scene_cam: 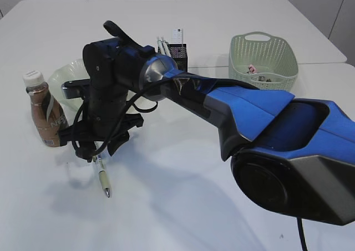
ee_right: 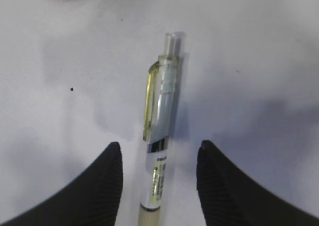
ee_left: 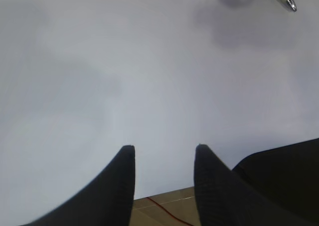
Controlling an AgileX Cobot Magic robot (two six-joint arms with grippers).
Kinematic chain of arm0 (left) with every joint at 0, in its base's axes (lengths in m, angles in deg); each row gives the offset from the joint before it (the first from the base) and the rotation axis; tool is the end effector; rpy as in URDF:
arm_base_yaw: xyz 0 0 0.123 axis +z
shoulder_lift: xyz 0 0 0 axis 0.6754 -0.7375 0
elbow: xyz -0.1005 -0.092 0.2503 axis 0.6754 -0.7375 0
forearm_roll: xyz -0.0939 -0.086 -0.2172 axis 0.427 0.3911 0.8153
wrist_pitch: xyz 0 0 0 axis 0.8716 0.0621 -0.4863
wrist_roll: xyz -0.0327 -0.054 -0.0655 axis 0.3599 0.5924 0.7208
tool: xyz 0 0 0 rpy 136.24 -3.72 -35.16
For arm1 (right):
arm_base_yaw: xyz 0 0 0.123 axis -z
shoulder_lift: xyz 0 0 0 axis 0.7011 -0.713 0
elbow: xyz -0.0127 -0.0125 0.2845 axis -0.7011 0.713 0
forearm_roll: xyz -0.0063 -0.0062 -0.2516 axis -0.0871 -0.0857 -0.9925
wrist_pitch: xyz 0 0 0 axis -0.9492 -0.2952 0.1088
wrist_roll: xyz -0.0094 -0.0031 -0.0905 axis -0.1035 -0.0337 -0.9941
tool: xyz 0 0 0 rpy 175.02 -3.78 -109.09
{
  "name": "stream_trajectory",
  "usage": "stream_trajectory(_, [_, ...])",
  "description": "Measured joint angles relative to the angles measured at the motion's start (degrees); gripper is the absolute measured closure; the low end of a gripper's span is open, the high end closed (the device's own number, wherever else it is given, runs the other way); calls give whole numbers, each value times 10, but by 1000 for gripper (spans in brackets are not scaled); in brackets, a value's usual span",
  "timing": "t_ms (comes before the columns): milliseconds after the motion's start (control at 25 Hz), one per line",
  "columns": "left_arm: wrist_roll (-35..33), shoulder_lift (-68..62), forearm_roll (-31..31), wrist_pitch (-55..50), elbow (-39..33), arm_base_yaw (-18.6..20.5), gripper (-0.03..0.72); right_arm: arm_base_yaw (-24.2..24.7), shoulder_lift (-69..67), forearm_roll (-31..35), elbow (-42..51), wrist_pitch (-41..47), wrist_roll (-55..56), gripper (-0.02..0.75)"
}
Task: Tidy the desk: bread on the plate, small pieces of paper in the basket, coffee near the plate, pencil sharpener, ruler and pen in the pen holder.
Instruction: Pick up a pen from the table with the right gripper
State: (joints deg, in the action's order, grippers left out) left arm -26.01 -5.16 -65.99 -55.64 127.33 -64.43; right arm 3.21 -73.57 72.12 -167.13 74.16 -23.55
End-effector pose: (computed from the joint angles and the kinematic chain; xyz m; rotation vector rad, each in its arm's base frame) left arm 0.1591 -0.0499 0.3068 0.2383 2.7886 0.0688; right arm 0.3995 0.3693 0.1407 -0.6760 2.8693 0.3918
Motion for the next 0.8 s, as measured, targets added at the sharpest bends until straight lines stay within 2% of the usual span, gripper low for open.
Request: stream_trajectory(800, [0, 0, 0, 0, 0, 0, 413, 0, -14, 5, 0, 0, 2, 344])
